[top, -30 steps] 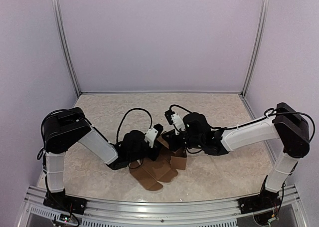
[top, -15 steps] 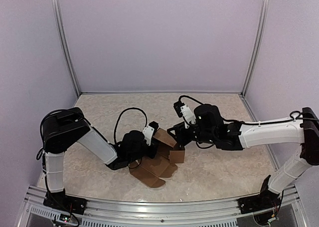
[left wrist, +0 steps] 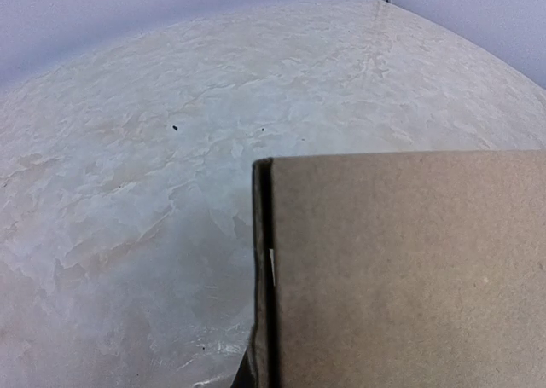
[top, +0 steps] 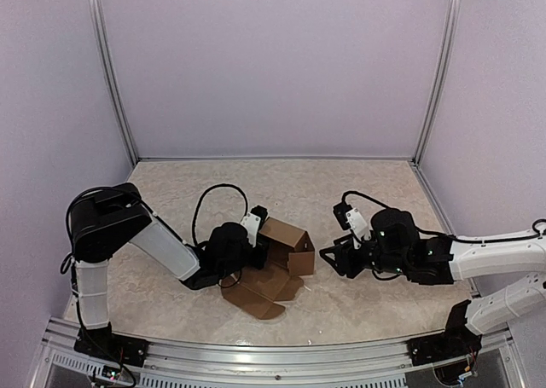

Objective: Fold the paper box

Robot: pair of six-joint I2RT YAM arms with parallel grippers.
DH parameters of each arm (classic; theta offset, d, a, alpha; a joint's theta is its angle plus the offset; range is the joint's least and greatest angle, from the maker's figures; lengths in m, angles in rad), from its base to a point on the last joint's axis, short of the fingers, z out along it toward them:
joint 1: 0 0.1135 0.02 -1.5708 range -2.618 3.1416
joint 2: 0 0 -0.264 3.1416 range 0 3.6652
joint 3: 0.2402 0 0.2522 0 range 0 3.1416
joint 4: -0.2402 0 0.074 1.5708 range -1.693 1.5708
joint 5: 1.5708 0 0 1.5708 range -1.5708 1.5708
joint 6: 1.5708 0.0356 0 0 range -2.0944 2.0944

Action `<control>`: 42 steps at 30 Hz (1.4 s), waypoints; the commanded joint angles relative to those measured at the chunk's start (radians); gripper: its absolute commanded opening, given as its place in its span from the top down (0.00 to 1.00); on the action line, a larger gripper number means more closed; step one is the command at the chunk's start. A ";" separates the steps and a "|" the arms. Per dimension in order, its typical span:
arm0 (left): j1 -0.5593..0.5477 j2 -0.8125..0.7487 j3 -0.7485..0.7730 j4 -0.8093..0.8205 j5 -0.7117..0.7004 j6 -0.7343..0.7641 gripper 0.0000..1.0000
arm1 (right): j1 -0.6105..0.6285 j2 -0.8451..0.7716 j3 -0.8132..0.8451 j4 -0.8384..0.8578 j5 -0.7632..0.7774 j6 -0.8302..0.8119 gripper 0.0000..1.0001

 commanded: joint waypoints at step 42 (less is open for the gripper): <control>-0.136 -0.055 0.161 -0.481 -0.317 -0.288 1.00 | 0.089 0.578 0.160 0.422 0.280 0.071 0.69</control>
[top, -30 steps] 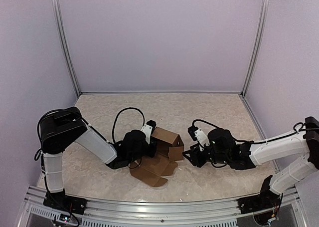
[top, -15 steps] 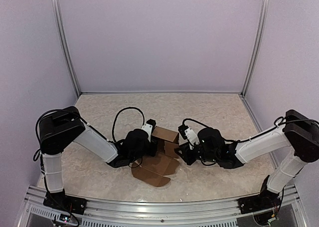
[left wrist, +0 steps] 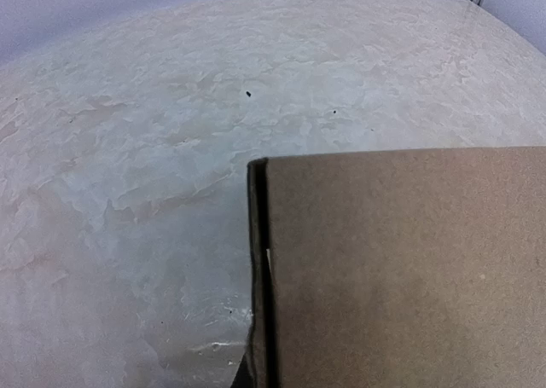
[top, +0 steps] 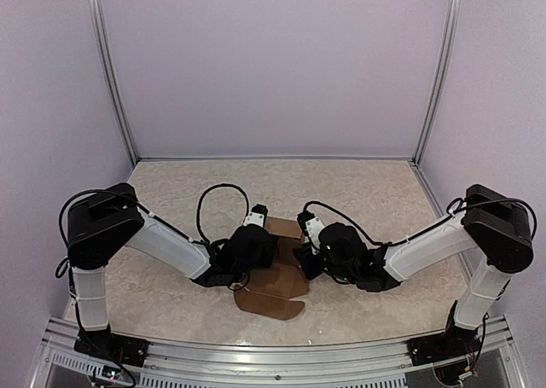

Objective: Fold the paper box

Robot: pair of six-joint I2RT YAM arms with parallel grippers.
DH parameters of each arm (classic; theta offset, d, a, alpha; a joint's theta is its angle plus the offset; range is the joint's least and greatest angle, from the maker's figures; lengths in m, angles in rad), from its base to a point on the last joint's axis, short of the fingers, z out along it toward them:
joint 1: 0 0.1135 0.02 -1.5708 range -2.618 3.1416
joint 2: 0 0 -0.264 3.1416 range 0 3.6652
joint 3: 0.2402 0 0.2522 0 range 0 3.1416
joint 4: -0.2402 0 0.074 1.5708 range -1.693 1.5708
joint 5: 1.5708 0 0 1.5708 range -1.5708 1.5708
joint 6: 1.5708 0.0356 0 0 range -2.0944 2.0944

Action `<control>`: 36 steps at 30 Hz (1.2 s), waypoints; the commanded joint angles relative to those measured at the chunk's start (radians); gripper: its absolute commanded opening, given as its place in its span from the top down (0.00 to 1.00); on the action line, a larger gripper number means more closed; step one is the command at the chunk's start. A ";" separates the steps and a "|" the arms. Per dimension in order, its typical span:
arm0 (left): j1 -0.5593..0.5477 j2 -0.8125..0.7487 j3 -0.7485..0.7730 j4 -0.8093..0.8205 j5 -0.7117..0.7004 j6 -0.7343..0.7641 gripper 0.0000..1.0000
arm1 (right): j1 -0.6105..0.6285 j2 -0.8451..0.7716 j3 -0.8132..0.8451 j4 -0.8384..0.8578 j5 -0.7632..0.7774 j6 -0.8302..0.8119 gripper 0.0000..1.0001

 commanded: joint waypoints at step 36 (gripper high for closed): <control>-0.097 -0.016 0.078 -0.261 -0.078 -0.297 1.00 | 0.037 0.335 0.182 0.405 0.308 -0.090 0.77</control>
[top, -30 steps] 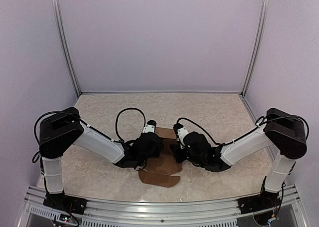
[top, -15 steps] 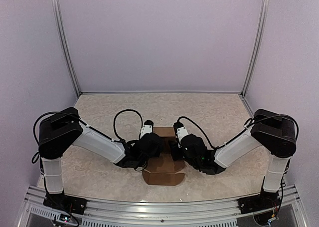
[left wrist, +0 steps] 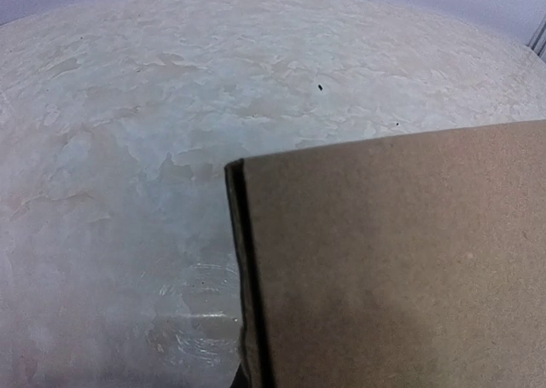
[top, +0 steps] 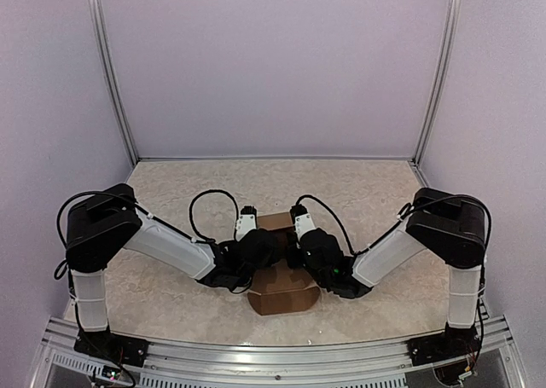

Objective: Fold the paper box

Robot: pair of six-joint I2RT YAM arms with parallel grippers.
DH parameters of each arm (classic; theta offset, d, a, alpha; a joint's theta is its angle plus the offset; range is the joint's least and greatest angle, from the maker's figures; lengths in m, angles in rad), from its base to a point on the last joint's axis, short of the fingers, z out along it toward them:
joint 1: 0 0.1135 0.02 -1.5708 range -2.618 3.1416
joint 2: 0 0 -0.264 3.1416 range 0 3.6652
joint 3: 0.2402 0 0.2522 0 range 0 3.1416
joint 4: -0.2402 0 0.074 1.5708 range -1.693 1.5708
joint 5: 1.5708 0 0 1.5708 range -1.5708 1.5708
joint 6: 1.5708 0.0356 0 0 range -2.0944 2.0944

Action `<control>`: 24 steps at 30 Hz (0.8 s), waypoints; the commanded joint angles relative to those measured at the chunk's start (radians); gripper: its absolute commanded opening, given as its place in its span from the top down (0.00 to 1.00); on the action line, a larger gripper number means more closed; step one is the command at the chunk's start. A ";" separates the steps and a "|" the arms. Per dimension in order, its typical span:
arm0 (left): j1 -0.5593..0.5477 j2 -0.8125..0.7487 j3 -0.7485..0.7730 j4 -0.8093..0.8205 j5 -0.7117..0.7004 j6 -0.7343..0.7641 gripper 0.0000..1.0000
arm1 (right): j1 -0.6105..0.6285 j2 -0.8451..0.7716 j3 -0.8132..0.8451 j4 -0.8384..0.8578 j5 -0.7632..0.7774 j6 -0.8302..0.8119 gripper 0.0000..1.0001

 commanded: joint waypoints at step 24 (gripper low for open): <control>-0.062 -0.014 0.011 -0.024 0.082 0.047 0.51 | 0.015 0.060 0.068 0.049 0.014 -0.071 1.00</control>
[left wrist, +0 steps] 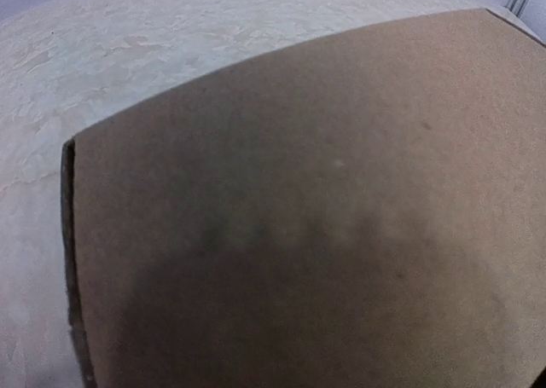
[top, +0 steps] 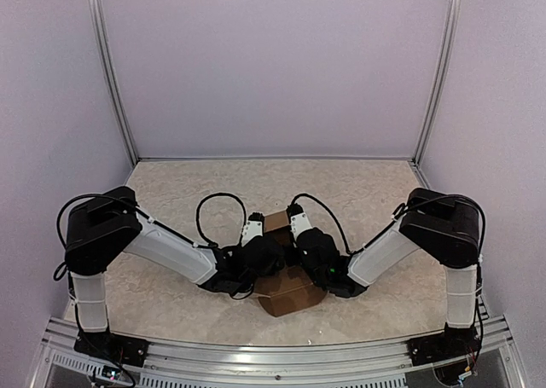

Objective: Fold the paper box

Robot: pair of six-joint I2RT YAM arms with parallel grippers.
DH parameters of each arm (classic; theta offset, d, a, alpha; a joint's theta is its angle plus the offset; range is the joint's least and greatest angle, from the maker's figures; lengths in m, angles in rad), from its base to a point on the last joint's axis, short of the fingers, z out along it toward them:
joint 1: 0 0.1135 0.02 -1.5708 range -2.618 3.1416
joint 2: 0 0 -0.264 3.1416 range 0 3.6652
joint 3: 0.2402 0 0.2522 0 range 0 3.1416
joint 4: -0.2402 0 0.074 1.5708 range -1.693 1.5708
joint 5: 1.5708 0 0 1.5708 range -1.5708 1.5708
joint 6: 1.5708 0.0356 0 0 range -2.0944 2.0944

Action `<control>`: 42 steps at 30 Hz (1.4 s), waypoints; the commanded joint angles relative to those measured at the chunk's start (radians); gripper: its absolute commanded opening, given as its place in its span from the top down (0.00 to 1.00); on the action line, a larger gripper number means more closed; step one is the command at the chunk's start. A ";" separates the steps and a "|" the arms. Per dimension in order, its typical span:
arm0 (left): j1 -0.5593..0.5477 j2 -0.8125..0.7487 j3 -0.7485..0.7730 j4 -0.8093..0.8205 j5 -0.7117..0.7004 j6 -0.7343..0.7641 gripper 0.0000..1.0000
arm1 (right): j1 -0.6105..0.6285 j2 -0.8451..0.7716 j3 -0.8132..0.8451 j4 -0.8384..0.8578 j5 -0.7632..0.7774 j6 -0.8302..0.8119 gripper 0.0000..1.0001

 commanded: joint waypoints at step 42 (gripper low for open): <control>0.194 -0.719 -0.263 -0.019 0.568 0.321 0.94 | -0.073 -0.019 -0.139 0.224 -0.584 -0.121 1.00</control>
